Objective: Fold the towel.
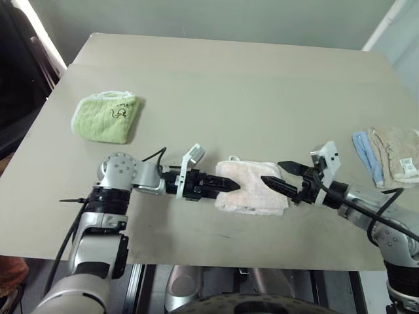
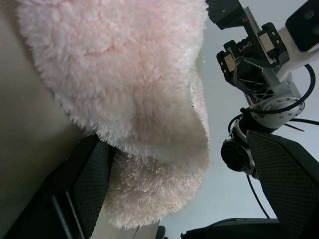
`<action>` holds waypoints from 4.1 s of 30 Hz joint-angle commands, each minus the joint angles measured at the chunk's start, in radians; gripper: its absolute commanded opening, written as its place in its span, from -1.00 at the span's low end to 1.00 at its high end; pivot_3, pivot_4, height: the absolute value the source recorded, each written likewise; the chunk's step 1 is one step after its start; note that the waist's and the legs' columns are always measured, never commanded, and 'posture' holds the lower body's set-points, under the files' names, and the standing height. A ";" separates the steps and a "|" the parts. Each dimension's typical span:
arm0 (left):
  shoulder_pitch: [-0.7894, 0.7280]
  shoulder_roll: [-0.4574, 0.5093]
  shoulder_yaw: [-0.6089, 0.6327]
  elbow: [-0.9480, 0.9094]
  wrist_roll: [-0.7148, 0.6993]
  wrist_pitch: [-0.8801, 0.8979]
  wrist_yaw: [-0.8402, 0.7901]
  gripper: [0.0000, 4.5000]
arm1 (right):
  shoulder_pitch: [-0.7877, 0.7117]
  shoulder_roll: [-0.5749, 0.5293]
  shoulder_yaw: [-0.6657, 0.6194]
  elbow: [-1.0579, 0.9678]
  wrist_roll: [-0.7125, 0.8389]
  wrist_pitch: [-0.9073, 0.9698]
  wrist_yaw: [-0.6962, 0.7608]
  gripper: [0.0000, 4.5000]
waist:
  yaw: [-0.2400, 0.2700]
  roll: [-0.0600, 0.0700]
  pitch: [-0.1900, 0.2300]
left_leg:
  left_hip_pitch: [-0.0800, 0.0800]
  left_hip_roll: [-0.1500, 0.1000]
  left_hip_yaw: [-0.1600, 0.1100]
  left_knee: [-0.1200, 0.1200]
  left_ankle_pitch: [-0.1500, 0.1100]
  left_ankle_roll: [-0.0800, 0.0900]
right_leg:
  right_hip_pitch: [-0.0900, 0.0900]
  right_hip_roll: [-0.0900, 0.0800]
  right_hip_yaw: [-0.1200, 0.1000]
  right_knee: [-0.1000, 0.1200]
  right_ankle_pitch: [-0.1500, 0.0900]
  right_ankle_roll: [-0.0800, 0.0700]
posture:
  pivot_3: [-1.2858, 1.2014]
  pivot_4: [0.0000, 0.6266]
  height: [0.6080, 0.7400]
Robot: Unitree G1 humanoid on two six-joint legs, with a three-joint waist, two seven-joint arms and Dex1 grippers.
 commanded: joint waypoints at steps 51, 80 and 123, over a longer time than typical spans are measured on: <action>-0.295 -0.031 0.481 -0.107 0.269 -0.253 0.139 -0.99 | -0.146 0.093 -0.045 0.113 -0.069 -0.085 -0.031 1.00 | -0.004 -0.003 0.006 | -0.002 -0.005 -0.002 -0.002 0.001 0.010 | -0.001 -0.001 0.002 0.000 0.002 0.003 | 0.03 -0.52 0.36; -0.342 0.212 0.577 0.332 0.663 -1.017 0.120 -0.99 | -0.212 0.052 0.036 0.179 -0.156 -0.092 0.090 1.00 | -0.023 -0.004 0.010 | -0.019 -0.004 -0.001 0.001 0.004 0.005 | -0.018 -0.001 0.000 0.000 0.013 0.002 | 0.03 -0.52 0.36; -0.116 0.259 0.688 0.027 0.477 -0.909 0.109 -0.99 | -0.252 0.070 0.083 0.257 -0.228 -0.129 0.171 1.00 | -0.034 -0.008 0.011 | -0.018 0.002 -0.001 0.002 0.014 0.004 | -0.021 0.001 -0.005 0.001 0.031 -0.020 | 0.03 -0.52 0.36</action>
